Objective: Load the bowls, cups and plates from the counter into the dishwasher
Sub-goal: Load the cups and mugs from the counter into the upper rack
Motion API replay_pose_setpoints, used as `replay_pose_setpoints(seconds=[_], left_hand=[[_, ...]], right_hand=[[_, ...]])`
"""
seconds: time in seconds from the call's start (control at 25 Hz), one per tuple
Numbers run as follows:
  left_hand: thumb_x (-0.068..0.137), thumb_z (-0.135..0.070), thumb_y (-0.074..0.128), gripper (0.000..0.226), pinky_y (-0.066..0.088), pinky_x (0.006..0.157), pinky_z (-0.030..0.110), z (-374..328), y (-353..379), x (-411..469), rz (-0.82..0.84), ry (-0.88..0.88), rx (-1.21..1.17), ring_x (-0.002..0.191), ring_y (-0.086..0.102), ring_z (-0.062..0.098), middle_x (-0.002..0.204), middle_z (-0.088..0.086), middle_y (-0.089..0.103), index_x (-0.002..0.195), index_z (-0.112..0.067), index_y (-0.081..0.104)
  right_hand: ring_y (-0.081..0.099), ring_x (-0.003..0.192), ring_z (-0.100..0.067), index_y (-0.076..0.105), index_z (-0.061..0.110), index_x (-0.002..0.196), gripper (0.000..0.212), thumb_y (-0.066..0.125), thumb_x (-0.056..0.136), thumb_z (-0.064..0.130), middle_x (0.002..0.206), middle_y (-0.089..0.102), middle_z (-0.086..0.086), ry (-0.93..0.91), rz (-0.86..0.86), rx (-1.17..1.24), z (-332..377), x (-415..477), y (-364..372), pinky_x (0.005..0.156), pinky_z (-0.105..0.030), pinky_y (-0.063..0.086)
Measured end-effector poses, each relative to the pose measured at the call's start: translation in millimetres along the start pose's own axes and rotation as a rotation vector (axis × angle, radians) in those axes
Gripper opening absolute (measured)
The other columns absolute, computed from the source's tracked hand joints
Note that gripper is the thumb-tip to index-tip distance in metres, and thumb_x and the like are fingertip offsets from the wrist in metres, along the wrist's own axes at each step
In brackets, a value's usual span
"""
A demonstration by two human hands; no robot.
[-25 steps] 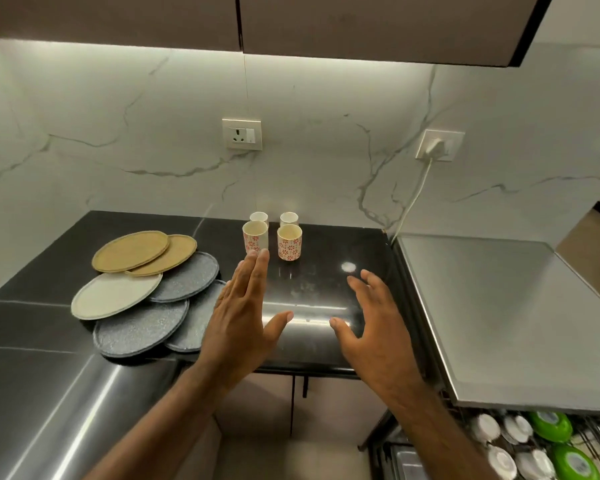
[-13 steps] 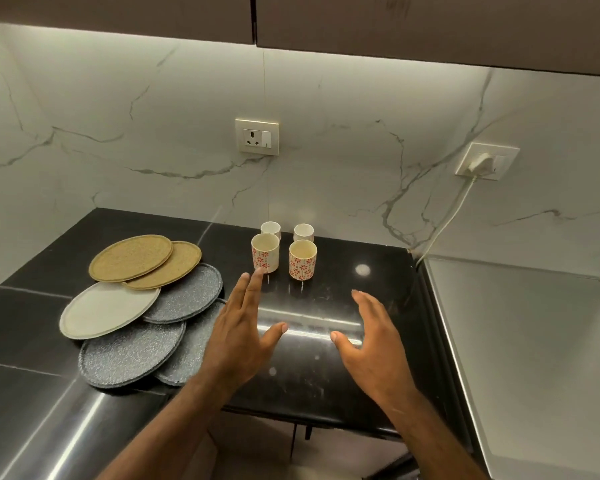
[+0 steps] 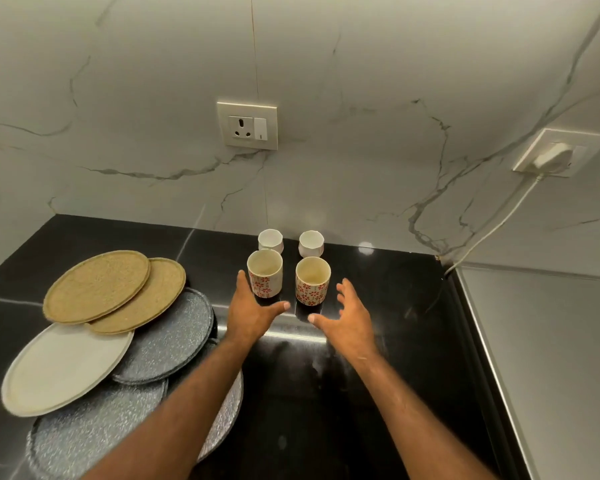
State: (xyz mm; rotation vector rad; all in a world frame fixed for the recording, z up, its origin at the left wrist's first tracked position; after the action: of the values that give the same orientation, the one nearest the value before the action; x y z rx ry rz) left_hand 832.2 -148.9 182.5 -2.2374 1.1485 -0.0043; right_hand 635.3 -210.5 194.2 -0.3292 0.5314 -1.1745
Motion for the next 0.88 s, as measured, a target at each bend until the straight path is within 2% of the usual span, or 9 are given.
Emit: replay_pose_setpoints(seconds=[0.12, 0.24, 0.36, 0.48, 0.56, 0.64, 0.72, 0.8, 0.88], left_hand=[[0.061, -0.036, 0.098, 0.134, 0.037, 0.118, 0.055, 11.2, 6.1, 40.6, -0.006, -0.065, -0.051, 0.146, 0.040, 0.032, 0.160, 0.007, 0.041, 0.163, -0.023, 0.012], [0.058, -0.031, 0.100, 0.120, 0.045, 0.111, 0.054, 20.5, 14.1, 64.7, -0.002, -0.039, -0.067, 0.135, 0.051, 0.028, 0.148, 0.001, 0.053, 0.155, -0.030, 0.027], [0.061, -0.030, 0.099, 0.108, 0.049, 0.105, 0.048, 21.8, 18.4, 77.8, -0.031, -0.031, -0.102, 0.126, 0.055, 0.026, 0.137, 0.000, 0.059, 0.148, -0.029, 0.036], [0.063, -0.030, 0.098, 0.097, 0.051, 0.099, 0.045, 23.2, 20.0, 86.1, -0.060, -0.014, -0.108, 0.120, 0.058, 0.025, 0.129, -0.002, 0.061, 0.141, -0.028, 0.041], [0.063, -0.030, 0.097, 0.093, 0.052, 0.098, 0.044, 23.5, 19.7, 87.8, -0.057, 0.010, -0.099, 0.118, 0.059, 0.023, 0.126, -0.004, 0.062, 0.139, -0.029, 0.042], [0.063, -0.030, 0.098, 0.092, 0.053, 0.097, 0.043, 24.2, 18.8, 84.7, -0.041, 0.030, -0.094, 0.117, 0.060, 0.022, 0.124, -0.006, 0.062, 0.137, -0.030, 0.044], [0.063, -0.029, 0.097, 0.090, 0.053, 0.096, 0.040, 22.2, 18.8, 75.8, -0.025, 0.045, -0.116, 0.116, 0.059, 0.020, 0.121, -0.009, 0.061, 0.137, -0.031, 0.045], [0.064, -0.027, 0.097, 0.088, 0.051, 0.095, 0.036, 17.0, 20.0, 61.7, -0.018, 0.065, -0.165, 0.114, 0.059, 0.016, 0.117, -0.015, 0.060, 0.135, -0.033, 0.045], [0.065, -0.027, 0.097, 0.086, 0.052, 0.095, 0.036, 9.9, 21.7, 44.8, -0.003, 0.102, -0.220, 0.111, 0.060, 0.010, 0.117, -0.022, 0.059, 0.133, -0.037, 0.045]], right_hand=[[0.038, 0.145, -0.023, 0.019, 0.026, 0.158, 0.114, 0.092, 0.070, 0.033, 0.161, 0.035, 0.001, 0.066, 0.003, 0.040, -7.2, 40.7, 19.1, 0.115, -0.043, 0.039], [0.040, 0.143, -0.021, 0.020, 0.027, 0.157, 0.123, 0.095, 0.061, 0.039, 0.157, 0.040, 0.003, 0.098, -0.039, 0.051, -14.0, 67.4, 31.4, 0.114, -0.043, 0.039], [0.047, 0.135, -0.019, 0.023, 0.029, 0.155, 0.122, 0.095, 0.057, 0.040, 0.147, 0.049, 0.005, 0.136, -0.059, 0.103, -17.6, 81.2, 42.5, 0.109, -0.041, 0.042], [0.055, 0.121, -0.016, 0.037, 0.034, 0.146, 0.107, 0.096, 0.056, 0.037, 0.128, 0.058, 0.011, 0.140, -0.086, 0.162, -20.7, 89.9, 54.0, 0.098, -0.036, 0.049], [0.059, 0.112, -0.011, 0.046, 0.039, 0.131, 0.088, 0.095, 0.059, 0.032, 0.116, 0.061, 0.018, 0.113, -0.109, 0.180, -23.2, 92.3, 55.3, 0.087, -0.026, 0.048], [0.059, 0.105, -0.005, 0.049, 0.045, 0.122, 0.078, 0.095, 0.061, 0.028, 0.109, 0.062, 0.022, 0.086, -0.091, 0.184, -22.8, 87.9, 51.5, 0.083, -0.022, 0.046], [0.059, 0.100, -0.002, 0.051, 0.045, 0.121, 0.076, 0.094, 0.061, 0.028, 0.107, 0.062, 0.023, 0.082, -0.081, 0.206, -27.4, 77.3, 43.0, 0.084, -0.020, 0.048], [0.061, 0.102, -0.001, 0.053, 0.044, 0.123, 0.076, 0.094, 0.060, 0.030, 0.110, 0.065, 0.022, 0.086, -0.088, 0.240, -35.0, 61.4, 31.6, 0.079, -0.015, 0.048], [0.062, 0.105, -0.003, 0.054, 0.046, 0.123, 0.077, 0.093, 0.058, 0.033, 0.114, 0.065, 0.019, 0.074, -0.107, 0.264, -42.0, 42.7, 17.0, 0.077, -0.016, 0.050]])
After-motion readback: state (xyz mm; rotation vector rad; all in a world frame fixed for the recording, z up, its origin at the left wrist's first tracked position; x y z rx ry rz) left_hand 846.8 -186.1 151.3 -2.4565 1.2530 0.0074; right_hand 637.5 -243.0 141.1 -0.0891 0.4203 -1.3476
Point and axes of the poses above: each hand's wrist, its own x-axis towards the middle knuckle, its own y-axis out of the palm, z = x × y, the point moved 3 cm from there along x, towards the middle knuckle
